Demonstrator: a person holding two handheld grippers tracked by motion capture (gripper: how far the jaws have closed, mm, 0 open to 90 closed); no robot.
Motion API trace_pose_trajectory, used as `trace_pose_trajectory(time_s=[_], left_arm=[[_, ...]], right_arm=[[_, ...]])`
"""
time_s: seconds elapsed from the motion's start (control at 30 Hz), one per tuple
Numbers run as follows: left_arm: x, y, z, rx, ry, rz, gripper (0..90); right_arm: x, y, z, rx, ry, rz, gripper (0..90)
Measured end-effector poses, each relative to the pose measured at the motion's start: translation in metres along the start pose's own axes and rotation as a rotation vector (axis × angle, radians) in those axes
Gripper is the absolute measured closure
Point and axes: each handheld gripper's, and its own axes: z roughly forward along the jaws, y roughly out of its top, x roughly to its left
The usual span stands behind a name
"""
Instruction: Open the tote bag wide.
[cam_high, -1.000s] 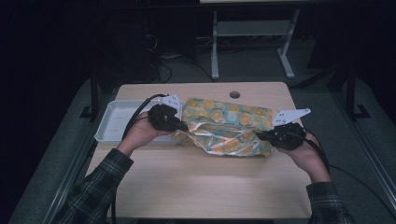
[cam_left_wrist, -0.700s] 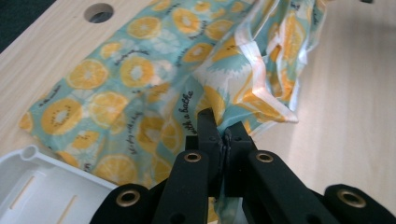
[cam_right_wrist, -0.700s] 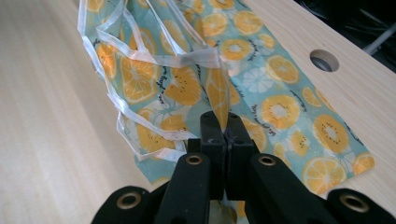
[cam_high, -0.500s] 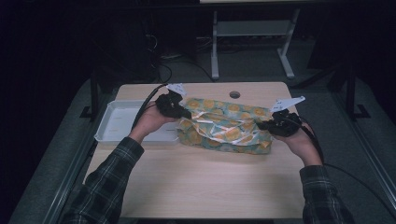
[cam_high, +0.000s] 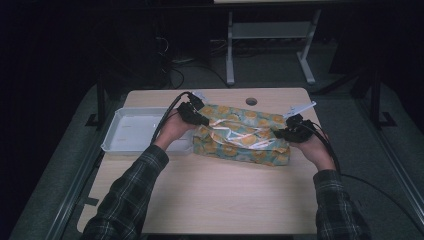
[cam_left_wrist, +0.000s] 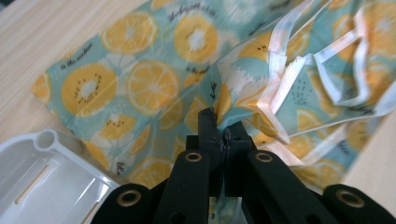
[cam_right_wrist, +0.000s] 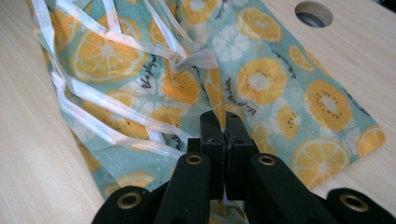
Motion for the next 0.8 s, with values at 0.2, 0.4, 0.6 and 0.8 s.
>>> trace_pose_trajectory(time_s=[0.2, 0.4, 0.6, 0.8], left_arm=[[-0.002, 0.0, 0.014, 0.075, 0.017, 0.004, 89.0], [-0.007, -0.004, 0.025, 0.133, 0.013, 0.002, 89.0], [-0.01, -0.01, 0.032, 0.173, -0.002, 0.021, 89.1], [-0.017, -0.014, 0.034, 0.214, -0.026, 0.042, 89.0]], right_arm=[[-0.003, -0.003, 0.012, 0.043, -0.01, 0.007, 88.4], [-0.003, -0.007, 0.021, 0.077, -0.005, 0.01, 88.3], [0.0, -0.011, 0.027, 0.107, 0.0, -0.007, 88.4], [0.005, -0.014, 0.029, 0.138, 0.003, -0.033, 88.3]])
